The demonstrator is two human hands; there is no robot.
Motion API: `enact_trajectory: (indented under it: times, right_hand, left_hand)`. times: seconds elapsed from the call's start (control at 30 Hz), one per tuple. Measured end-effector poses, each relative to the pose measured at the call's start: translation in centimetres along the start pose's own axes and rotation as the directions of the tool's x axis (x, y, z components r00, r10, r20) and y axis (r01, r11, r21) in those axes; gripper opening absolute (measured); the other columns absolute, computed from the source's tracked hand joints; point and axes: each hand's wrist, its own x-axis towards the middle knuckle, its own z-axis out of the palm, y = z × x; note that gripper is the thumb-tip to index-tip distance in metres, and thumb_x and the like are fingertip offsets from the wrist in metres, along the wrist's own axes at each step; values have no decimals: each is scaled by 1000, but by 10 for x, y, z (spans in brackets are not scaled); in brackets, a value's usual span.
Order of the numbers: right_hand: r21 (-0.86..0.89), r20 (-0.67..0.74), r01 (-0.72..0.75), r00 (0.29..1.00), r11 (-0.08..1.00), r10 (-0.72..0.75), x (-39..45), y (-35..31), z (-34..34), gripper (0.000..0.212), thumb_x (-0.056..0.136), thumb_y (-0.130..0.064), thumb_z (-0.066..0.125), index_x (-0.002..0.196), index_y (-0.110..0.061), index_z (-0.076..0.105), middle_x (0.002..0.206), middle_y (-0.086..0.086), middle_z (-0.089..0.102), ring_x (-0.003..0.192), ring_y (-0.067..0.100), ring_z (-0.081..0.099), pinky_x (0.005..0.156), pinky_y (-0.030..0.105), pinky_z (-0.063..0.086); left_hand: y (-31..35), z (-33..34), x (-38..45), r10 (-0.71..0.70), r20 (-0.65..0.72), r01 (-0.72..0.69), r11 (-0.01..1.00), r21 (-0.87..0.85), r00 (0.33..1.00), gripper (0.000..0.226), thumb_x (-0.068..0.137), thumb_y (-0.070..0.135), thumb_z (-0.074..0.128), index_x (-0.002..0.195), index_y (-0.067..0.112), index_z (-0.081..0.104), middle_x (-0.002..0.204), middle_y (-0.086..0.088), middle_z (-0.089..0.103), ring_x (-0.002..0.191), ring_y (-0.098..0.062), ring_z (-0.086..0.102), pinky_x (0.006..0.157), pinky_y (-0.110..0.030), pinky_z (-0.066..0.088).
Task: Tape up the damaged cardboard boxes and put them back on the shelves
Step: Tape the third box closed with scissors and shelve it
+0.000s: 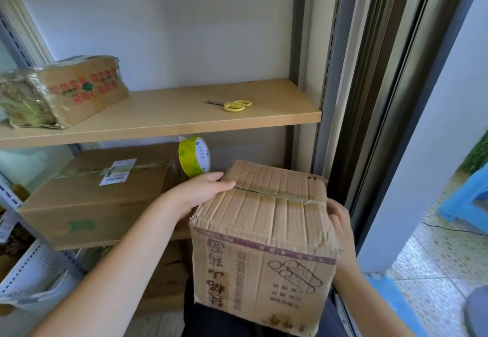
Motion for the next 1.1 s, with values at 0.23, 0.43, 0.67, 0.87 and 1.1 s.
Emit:
enact_trajectory:
  times: [0.23,0.43,0.67,0.87,1.1]
  right_hand:
    - [63,22,-153,988,986,151,30,-2,13,23,102,-30,47,101,-31,70,109,7,65,99,5,65,86,21,45]
    - [284,270,-423,896,860,352,47,-8,12,66,85,-65,58,131,-18,58,123,16,65,114,32,63,104,49,45]
    - [36,-65,-133,989,990,135,35,-8,8,67,81,-60,53,140,-32,39,127,-5,57,115,18,55,100,41,44]
    - [-196,-197,-70,980,978,31,9,-3,-1,56,78,-78,41,93,-30,65,88,-15,64,83,-1,55,69,26,40]
    - [-158,-131,6,991,987,-27,25,-1,9,41,82,-71,50,88,-34,66,80,-24,66,76,-2,60,70,25,46]
  left_hand:
    - [-39,36,-86,-113,-250,6,920,-392,962,20,94,36,63,109,27,72,106,0,76,102,-21,71,97,-41,49]
    - [-35,102,-90,-229,-613,-215,798,-563,756,61,63,81,46,109,44,62,118,15,65,115,-15,59,105,-47,44]
    - [-39,62,-28,-238,-611,-240,767,-595,755,49,99,58,39,135,27,46,149,-11,41,131,-32,42,111,-51,35]
    - [-46,136,-51,-174,-549,-86,905,-416,818,111,62,82,48,157,40,9,163,7,19,149,-20,21,121,-46,22]
    - [-35,86,15,140,-421,-347,813,-468,896,57,76,46,58,133,44,54,120,10,70,110,-12,67,97,-42,50]
